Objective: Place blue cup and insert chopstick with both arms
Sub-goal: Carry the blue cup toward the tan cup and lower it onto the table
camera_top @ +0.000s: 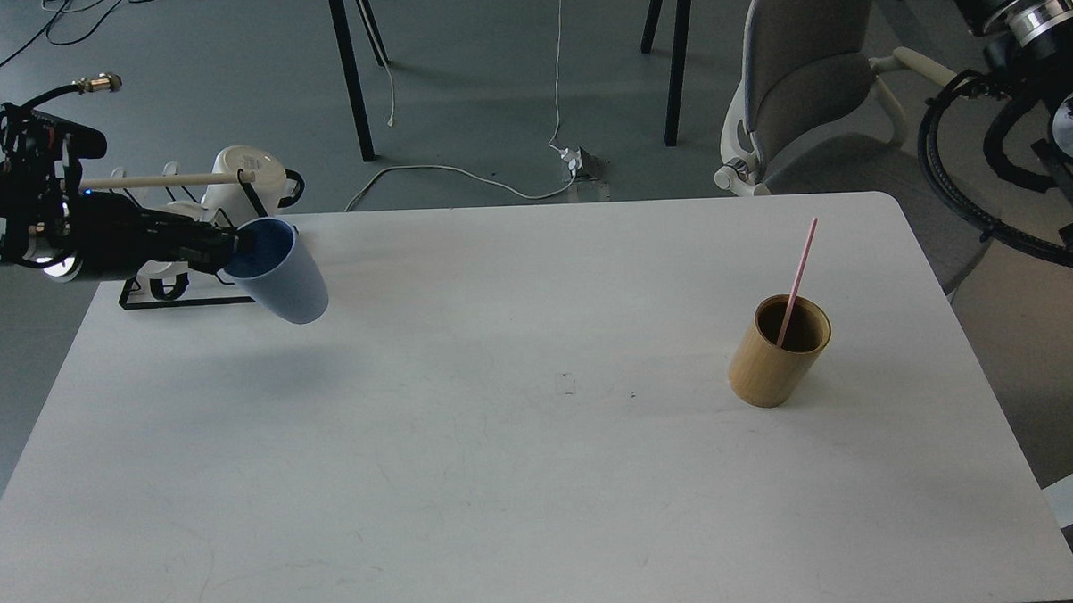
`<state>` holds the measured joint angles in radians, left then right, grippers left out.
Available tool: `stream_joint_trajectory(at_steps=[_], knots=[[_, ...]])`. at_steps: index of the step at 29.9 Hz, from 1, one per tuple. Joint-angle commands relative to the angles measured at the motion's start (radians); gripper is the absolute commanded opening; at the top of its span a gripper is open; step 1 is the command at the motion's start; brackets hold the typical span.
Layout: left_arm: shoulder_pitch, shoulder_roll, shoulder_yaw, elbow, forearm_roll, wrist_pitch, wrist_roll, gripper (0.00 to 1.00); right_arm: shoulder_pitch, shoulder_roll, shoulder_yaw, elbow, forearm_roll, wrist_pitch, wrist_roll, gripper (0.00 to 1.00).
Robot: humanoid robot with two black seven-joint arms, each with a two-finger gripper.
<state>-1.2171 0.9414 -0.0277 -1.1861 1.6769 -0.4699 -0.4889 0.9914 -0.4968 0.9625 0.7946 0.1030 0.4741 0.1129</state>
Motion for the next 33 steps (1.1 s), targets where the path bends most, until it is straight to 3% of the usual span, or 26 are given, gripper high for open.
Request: stream_joint_trajectory(at_steps=[1,4,11,14,22,33], knots=[[-0.062,-0.090,-0.001,-0.072,0.006,-0.019,0.056,0.04,0.013,-0.005,0.002,0.002,0.000,-0.040,-0.001,0.99],[-0.076,-0.258,0.002,-0.072,0.006,-0.019,0.118,0.04,0.016,-0.005,0.001,0.003,0.000,-0.077,-0.001,0.99],[-0.081,-0.516,0.008,0.009,0.092,-0.019,0.179,0.03,0.019,-0.014,-0.001,0.009,0.000,-0.091,-0.004,0.99],[-0.071,-0.570,0.015,0.051,0.093,-0.019,0.210,0.04,0.032,-0.034,-0.001,0.012,0.000,-0.106,-0.004,0.99],[-0.055,-0.785,0.069,0.186,0.110,-0.019,0.224,0.03,0.038,-0.040,-0.004,0.023,-0.002,-0.117,-0.007,0.99],[0.040,-0.842,0.106,0.264,0.261,-0.019,0.234,0.05,0.036,-0.063,-0.001,0.026,0.000,-0.107,-0.009,0.99]])
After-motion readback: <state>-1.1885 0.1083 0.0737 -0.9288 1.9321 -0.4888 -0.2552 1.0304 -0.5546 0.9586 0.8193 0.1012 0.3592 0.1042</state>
